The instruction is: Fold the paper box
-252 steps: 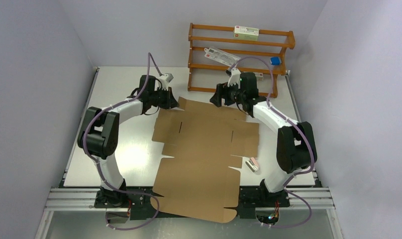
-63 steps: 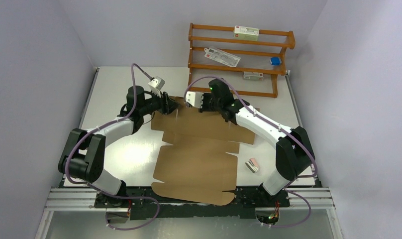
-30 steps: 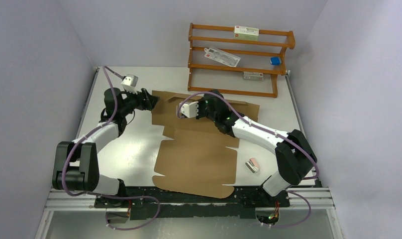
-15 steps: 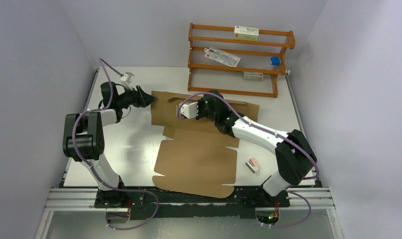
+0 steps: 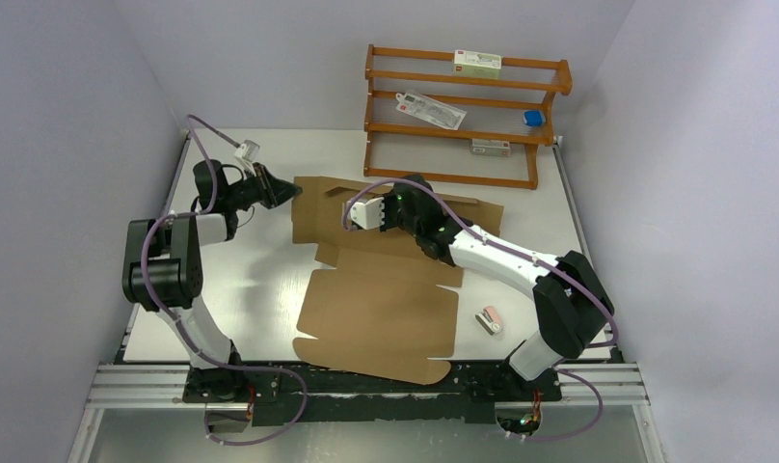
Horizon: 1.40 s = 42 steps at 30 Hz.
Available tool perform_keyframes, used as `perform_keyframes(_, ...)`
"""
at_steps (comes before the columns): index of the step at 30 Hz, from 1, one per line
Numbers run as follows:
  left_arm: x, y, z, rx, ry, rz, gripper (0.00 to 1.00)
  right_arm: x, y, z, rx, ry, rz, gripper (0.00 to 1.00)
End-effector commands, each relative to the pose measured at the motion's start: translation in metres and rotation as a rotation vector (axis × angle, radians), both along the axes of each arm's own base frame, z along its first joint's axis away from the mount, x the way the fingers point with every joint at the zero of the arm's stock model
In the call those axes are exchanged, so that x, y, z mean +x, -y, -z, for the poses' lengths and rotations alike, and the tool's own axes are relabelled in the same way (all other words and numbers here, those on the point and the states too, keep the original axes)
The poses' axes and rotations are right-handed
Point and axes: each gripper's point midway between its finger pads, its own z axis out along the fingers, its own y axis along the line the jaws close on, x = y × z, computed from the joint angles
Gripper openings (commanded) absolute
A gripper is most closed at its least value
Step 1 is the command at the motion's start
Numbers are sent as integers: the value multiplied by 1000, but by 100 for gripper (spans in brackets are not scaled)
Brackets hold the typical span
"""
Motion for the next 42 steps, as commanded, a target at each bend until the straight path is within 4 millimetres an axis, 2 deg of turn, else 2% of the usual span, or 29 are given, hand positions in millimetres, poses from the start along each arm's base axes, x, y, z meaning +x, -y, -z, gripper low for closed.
perform_keyframes(1,-19,16,-35,67,153,43,14,3,-7,-11,-8,37,-10,0)
perform_keyframes(4,-25,18,-39,128,168,7,12,5,-7,-13,-3,46,2,0)
perform_keyframes(5,-29,28,-40,142,173,16,12,7,-6,-14,-1,54,10,0)
perform_keyframes(10,-42,48,-46,164,190,9,10,12,-3,-14,-7,76,41,0)
perform_keyframes(15,-53,64,-42,187,193,29,9,16,-4,-17,14,96,62,0)
perform_keyframes(22,-61,67,-38,203,195,47,7,20,-6,-21,43,103,64,0)
perform_keyframes(31,-88,84,-48,214,231,78,6,44,7,-27,70,116,115,3)
perform_keyframes(42,-86,83,-30,266,204,37,5,43,3,-27,142,84,92,8)
